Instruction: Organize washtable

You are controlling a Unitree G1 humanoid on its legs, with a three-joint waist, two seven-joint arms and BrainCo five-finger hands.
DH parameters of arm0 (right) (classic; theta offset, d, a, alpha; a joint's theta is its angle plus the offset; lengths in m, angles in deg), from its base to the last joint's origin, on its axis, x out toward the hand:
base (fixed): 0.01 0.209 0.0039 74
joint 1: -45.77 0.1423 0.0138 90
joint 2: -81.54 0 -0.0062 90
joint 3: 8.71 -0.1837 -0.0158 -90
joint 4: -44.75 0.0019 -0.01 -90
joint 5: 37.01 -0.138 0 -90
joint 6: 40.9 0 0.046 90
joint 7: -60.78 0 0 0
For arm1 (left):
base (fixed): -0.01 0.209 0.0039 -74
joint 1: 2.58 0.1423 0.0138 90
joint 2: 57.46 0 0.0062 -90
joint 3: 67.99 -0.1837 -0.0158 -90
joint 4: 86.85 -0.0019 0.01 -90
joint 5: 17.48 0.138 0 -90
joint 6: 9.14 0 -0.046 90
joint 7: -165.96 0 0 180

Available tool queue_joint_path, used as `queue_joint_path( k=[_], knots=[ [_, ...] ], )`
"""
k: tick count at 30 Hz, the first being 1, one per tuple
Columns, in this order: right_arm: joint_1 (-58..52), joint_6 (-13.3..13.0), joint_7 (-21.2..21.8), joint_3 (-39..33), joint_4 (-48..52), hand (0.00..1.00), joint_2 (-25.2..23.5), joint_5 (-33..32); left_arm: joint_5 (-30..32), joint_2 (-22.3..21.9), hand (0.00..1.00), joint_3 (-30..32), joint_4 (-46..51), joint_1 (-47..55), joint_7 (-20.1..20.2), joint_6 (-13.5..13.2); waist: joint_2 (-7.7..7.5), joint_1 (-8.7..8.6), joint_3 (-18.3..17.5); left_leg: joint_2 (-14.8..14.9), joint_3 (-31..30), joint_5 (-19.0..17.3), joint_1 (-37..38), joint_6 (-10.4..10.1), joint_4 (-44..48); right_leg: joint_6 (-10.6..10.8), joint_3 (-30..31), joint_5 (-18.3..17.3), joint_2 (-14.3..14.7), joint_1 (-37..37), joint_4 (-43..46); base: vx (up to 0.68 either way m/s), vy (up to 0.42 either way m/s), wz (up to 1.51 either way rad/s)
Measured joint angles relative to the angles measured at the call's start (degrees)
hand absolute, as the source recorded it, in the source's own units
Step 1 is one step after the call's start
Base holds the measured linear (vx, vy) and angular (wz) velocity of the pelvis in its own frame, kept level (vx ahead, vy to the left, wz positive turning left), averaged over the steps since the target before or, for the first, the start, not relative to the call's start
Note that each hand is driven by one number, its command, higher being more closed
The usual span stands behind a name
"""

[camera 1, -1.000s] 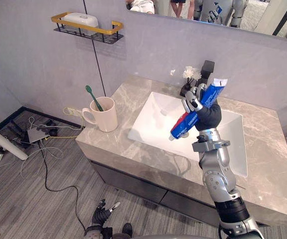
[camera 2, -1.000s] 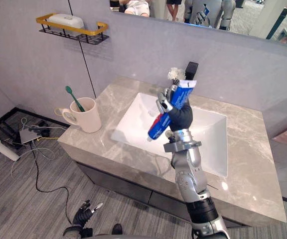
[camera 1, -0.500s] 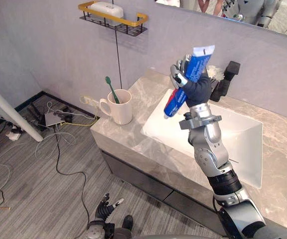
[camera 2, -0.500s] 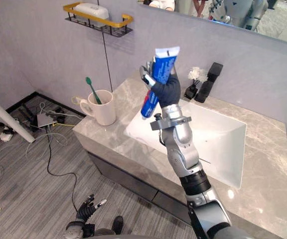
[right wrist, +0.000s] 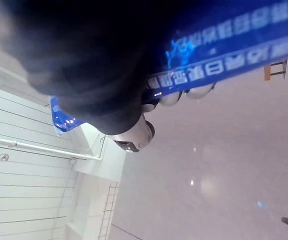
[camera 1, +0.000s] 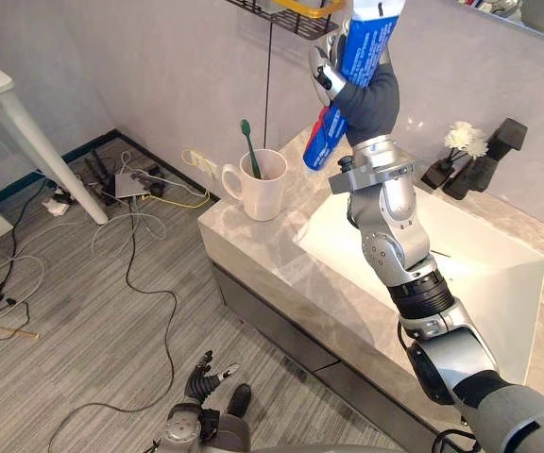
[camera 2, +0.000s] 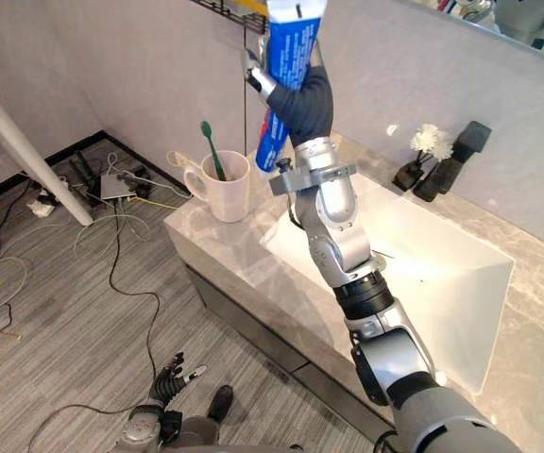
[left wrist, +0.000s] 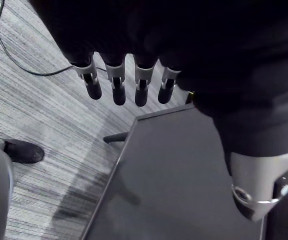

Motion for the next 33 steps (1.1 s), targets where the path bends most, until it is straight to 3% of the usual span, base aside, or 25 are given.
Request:
queue_joint_path(
  k=[4, 20, 33],
  knots=[
    [1.3, -0.1, -0.8, -0.1, -1.3, 1.00, 0.0, -0.9, 0.0, -0.2, 0.00, -0.1, 0.0, -0.5, 0.0, 0.0, 0.07, 1.26, 0.4, 0.0, -0.7, 0.1, -0.4, -0.1, 0.0, -0.1, -1.1, -0.3, 0.2, 0.0, 0.0, 0.01, -0.029, 0.13],
    [7.0, -0.3, -2.4, -2.7, -9.2, 1.00, -0.3, -3.3, -1.2, 0.2, 0.00, -1.3, 0.6, -1.8, -0.3, -0.2, 0.12, 1.90, 3.3, -0.7, -3.3, 0.4, -2.0, -0.4, 0.1, 0.2, -4.3, -1.6, 0.2, -0.1, 0.3, 0.00, -0.013, 0.10],
    [9.0, -0.2, -2.4, -3.1, -13.0, 1.00, -0.4, -3.9, -2.4, 0.1, 0.00, -2.1, 1.8, -2.5, -0.4, -0.3, 1.07, 2.92, 5.8, -0.4, -3.1, 0.4, -2.3, -0.4, 0.1, 0.0, -4.2, -2.4, -0.1, -1.2, 2.2, -0.01, -0.002, -0.01]
  ],
)
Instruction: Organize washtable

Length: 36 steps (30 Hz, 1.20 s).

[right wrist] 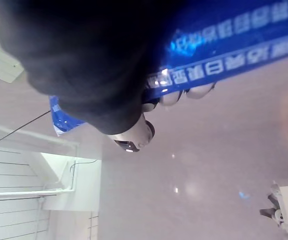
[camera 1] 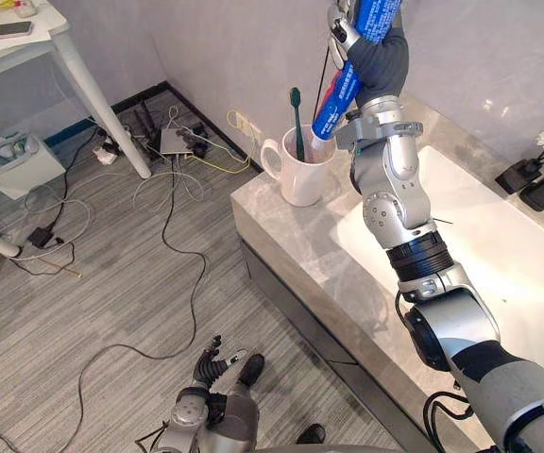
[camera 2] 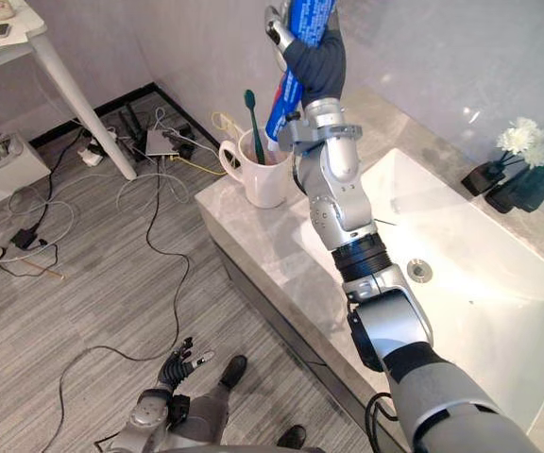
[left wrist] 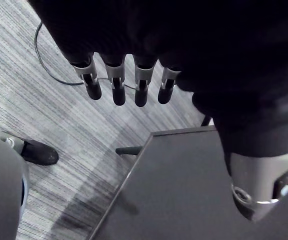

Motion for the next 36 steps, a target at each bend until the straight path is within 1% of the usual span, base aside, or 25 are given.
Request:
queue_joint_path(
  k=[9, 15, 25, 26, 31, 36],
  knots=[
    [0.0, 0.0, 0.0, 0.0, -1.3, 1.00, -0.3, -0.2, -1.0, 0.0, 0.00, -0.2, 0.0, 0.0, -0.1, 0.0, 0.24, 0.02, 0.2, 0.0, 0.3, 0.0, -0.3, 0.0, 0.0, 0.1, 0.3, -0.6, -0.3, -0.9, 1.0, 0.00, 0.000, -0.01],
    [0.0, 0.0, 0.1, 0.4, -1.3, 1.00, -1.0, -0.1, -1.1, -0.2, 0.00, -0.2, 0.0, 0.0, -0.1, 0.0, 0.74, 0.01, 0.5, 0.0, 0.3, 0.0, -0.3, 0.0, 0.0, 0.0, 0.3, -1.0, -0.6, -1.2, 2.0, 0.00, 0.000, 0.00],
    [0.0, 0.4, 0.3, 1.0, -1.7, 1.00, -1.2, 0.1, -1.1, -0.3, 0.00, -0.2, 0.1, -0.1, -0.3, -0.2, 1.10, -0.04, 1.0, 0.0, 0.3, 0.0, -0.3, 0.0, 0.0, 0.0, 0.3, -1.1, -0.7, -1.4, 2.2, 0.00, 0.000, 0.00],
    [0.0, 0.4, 0.3, 1.0, -1.7, 0.00, -1.2, 0.1, -1.1, -0.3, 0.00, -0.2, 0.1, -0.1, -0.6, -0.5, 1.08, -0.07, 1.4, 0.0, 0.3, 0.0, -0.3, 0.0, 0.0, 0.0, 0.3, -1.2, -0.7, -1.4, 2.4, 0.00, 0.000, 0.00],
    [0.0, 0.5, 0.4, 2.1, -3.3, 0.00, -1.4, 0.7, -1.1, -0.3, 0.00, -0.3, 0.1, -0.1, -1.1, -0.9, 1.09, -0.09, 1.6, -0.1, 0.3, 0.0, -0.3, 0.0, 0.0, 0.0, 0.3, -1.4, -0.9, -1.6, 2.9, 0.00, 0.000, 0.00],
    [-0.1, 1.3, 0.4, 3.1, -3.4, 0.00, -1.6, 1.3, -1.1, -0.3, 0.00, -0.3, 0.1, -0.1, -1.2, -0.9, 1.09, -0.12, 1.6, 0.0, 0.3, 0.0, -0.3, 0.0, 0.0, 0.0, 0.3, -1.4, -0.9, -1.6, 2.9, 0.00, 0.000, 0.00]
  ],
)
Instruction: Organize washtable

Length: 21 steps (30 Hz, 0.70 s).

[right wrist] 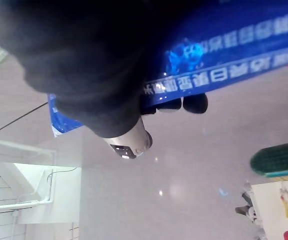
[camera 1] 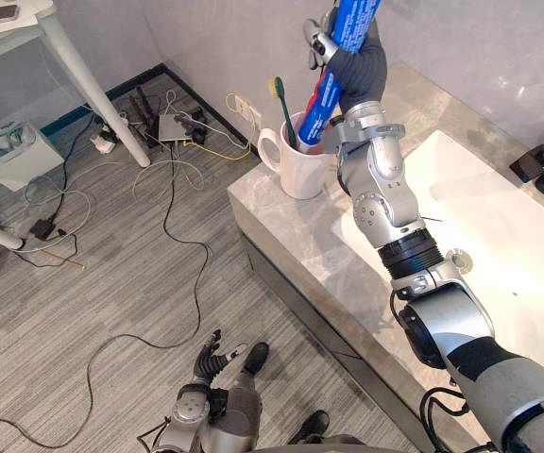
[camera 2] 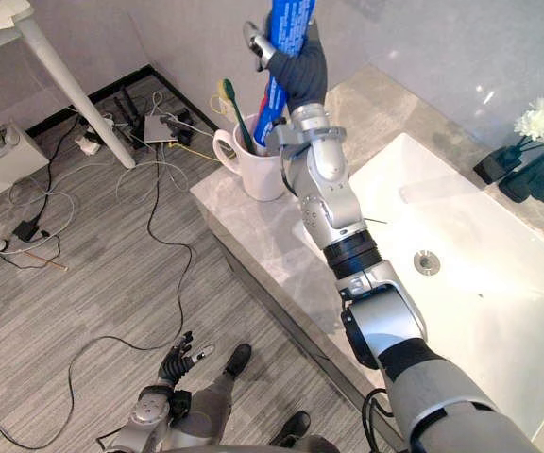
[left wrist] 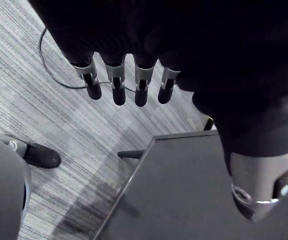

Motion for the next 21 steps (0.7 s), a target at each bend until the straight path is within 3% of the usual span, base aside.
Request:
queue_joint_path(
  k=[21],
  knots=[
    [-4.6, 0.0, -0.2, -0.2, 0.3, 0.00, -0.5, 2.1, 0.1, 0.1, 0.00, 0.0, -0.1, 0.0, 0.0, 0.0, -0.11, -0.41, -0.1, 0.0, 0.0, 0.2, 0.3, -0.1, 0.0, 0.0, 0.0, 0.0, -0.1, 0.2, 0.3, 0.00, 0.000, 0.00]
  ],
)
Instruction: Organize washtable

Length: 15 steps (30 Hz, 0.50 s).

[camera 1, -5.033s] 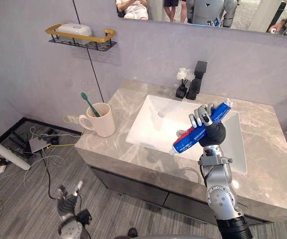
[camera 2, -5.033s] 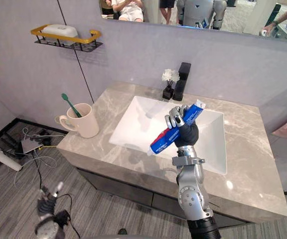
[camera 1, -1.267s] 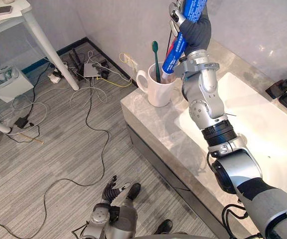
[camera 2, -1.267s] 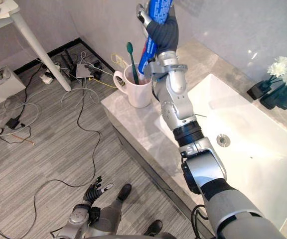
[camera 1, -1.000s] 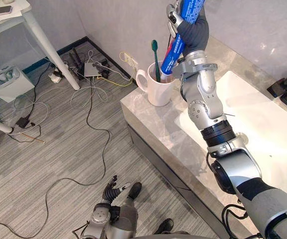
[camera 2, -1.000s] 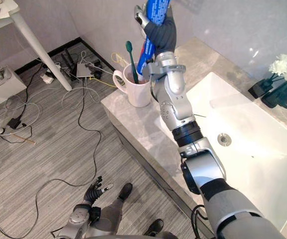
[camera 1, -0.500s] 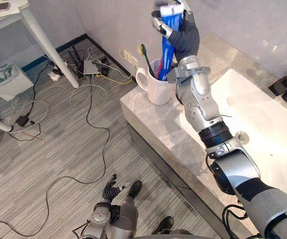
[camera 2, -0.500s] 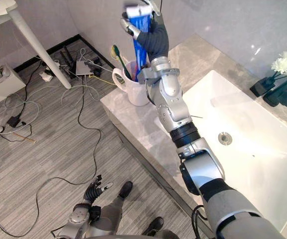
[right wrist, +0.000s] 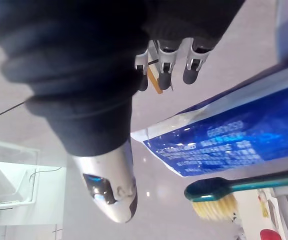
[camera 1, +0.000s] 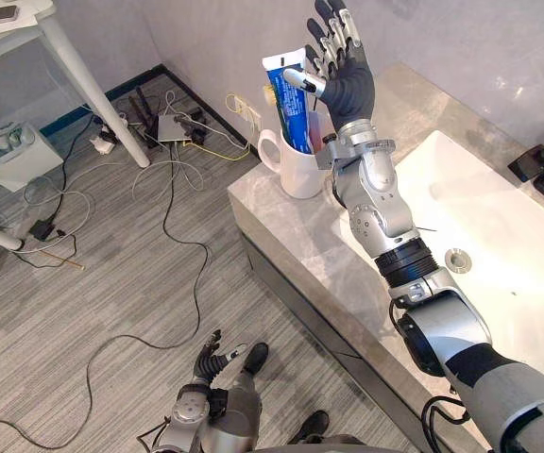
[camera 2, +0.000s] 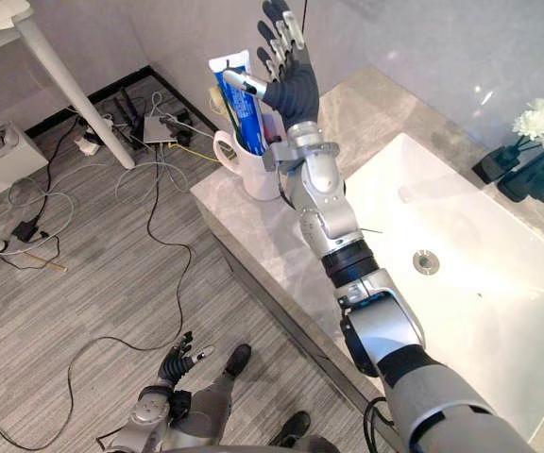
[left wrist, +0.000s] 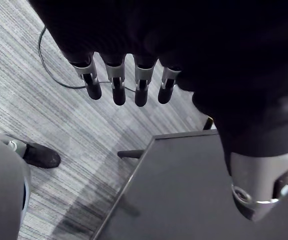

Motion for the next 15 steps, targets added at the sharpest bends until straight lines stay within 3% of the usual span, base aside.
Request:
queue_joint_path(
  k=[4, 9, 15],
  knots=[
    [-1.0, 0.1, 0.0, 0.0, 0.9, 0.00, 0.0, 0.6, 0.0, 0.2, 0.00, 0.0, -0.4, 0.0, 0.0, 0.0, -0.13, -1.07, -0.1, 0.0, -0.1, 0.2, 0.1, 0.0, 0.0, 0.0, 0.0, 0.0, 0.0, 0.0, 0.3, 0.00, 0.000, 0.00],
    [-3.4, 0.1, 0.0, -0.4, 5.3, 0.00, 0.1, 1.1, 0.1, 0.3, 0.00, 0.0, -0.6, 0.0, 0.1, 0.1, -0.37, -1.23, -0.2, 0.1, 0.5, 0.3, 0.5, 0.1, 0.0, 0.0, 1.0, 0.0, -0.1, 0.0, 0.6, 0.00, 0.000, -0.06],
    [-6.2, -0.1, 0.1, -1.9, 12.3, 0.00, 1.2, 2.9, 0.2, 0.9, 0.00, 0.0, -1.0, 0.0, 0.1, 0.1, -1.99, -1.54, -1.3, 0.1, 1.1, 0.3, 0.8, 0.1, 0.0, 0.0, 1.3, 0.0, -0.3, 0.0, 0.6, -0.01, 0.002, -0.02]
  ],
)
